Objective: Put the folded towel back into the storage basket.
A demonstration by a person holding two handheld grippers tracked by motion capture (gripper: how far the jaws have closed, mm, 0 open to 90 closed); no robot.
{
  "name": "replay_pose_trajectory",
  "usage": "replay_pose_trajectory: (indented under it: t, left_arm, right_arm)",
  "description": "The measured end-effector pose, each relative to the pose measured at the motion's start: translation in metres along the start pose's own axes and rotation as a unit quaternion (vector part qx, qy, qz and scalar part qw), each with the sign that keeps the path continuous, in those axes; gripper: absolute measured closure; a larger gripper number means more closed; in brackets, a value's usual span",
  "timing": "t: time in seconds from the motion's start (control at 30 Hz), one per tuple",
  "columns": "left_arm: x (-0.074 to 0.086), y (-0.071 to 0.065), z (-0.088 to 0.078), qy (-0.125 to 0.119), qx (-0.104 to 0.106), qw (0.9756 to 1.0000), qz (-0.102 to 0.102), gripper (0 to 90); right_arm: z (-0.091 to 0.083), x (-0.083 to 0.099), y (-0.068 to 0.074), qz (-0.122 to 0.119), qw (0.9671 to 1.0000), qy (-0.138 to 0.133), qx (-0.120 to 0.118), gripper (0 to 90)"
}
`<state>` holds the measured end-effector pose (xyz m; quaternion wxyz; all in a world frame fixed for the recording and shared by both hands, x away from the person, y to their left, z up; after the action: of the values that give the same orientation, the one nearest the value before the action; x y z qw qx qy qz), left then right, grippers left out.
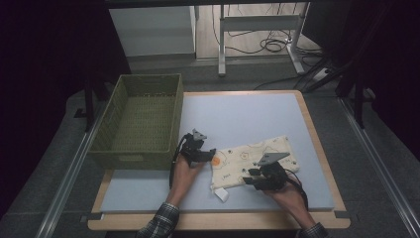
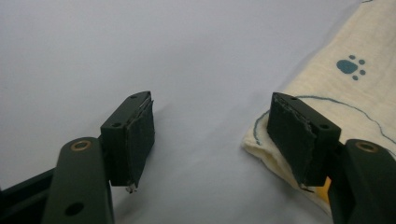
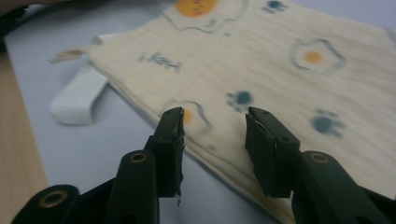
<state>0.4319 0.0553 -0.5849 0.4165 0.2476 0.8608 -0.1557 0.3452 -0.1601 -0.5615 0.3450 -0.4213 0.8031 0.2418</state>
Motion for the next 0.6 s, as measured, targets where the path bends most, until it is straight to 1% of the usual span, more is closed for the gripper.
replay_pose_trajectory:
  t: [0.03, 0.1, 0.17, 0.2, 0.3, 0.37, 0.4, 0.47, 0.6]
  left_arm:
    - [0.0, 0.0, 0.0, 0.0, 0.0, 1.0, 0.0, 32.2]
    - [0.0, 0.0, 0.0, 0.0, 0.0, 1.0, 0.0, 32.2]
    - [0.0, 0.0, 0.0, 0.0, 0.0, 1.0, -0.001, 32.2]
    - [0.0, 0.0, 0.0, 0.0, 0.0, 1.0, -0.001, 32.2]
    - [0.0, 0.0, 0.0, 0.0, 0.0, 1.0, -0.001, 32.2]
    - [0.0, 0.0, 0.0, 0.001, 0.0, 1.0, 0.0, 32.3]
    - [0.0, 0.0, 0.0, 0.001, 0.0, 1.0, 0.0, 32.3]
    - [0.0, 0.0, 0.0, 0.0, 0.0, 1.0, 0.0, 32.3]
    - [0.0, 0.0, 0.0, 0.0, 0.0, 1.0, -0.001, 32.2]
  right_arm:
    - [0.004, -0.002, 0.005, 0.0, 1.0, 0.002, -0.008, 59.9]
    - [0.011, -0.005, 0.013, -0.008, 0.9998, 0.005, -0.018, 61.1]
    - [0.02, -0.009, 0.023, -0.016, 0.9993, 0.007, -0.032, 61.6]
    - [0.023, -0.011, 0.027, -0.017, 0.9992, 0.007, -0.036, 61.5]
    - [0.034, -0.018, 0.04, -0.031, 0.9982, 0.011, -0.051, 61.3]
    - [0.044, -0.023, 0.05, -0.039, 0.9973, 0.015, -0.06, 58.7]
    - [0.044, -0.023, 0.05, -0.039, 0.9973, 0.015, -0.06, 58.7]
    - [0.05, -0.027, 0.055, -0.043, 0.9968, 0.017, -0.065, 56.4]
    - [0.06, -0.031, 0.063, -0.057, 0.996, 0.023, -0.065, 53.0]
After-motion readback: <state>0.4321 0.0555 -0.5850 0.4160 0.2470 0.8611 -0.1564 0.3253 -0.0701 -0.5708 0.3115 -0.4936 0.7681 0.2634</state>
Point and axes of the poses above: each handheld gripper's, and its own axes: z roughly forward along the jaws, x roughly out of its underside, y roughly to its left, the point moved 6 cm from there along z, roughly forward along the jaws, and after that the axes turned 5 degrees about -y, right-handed, at the moved point
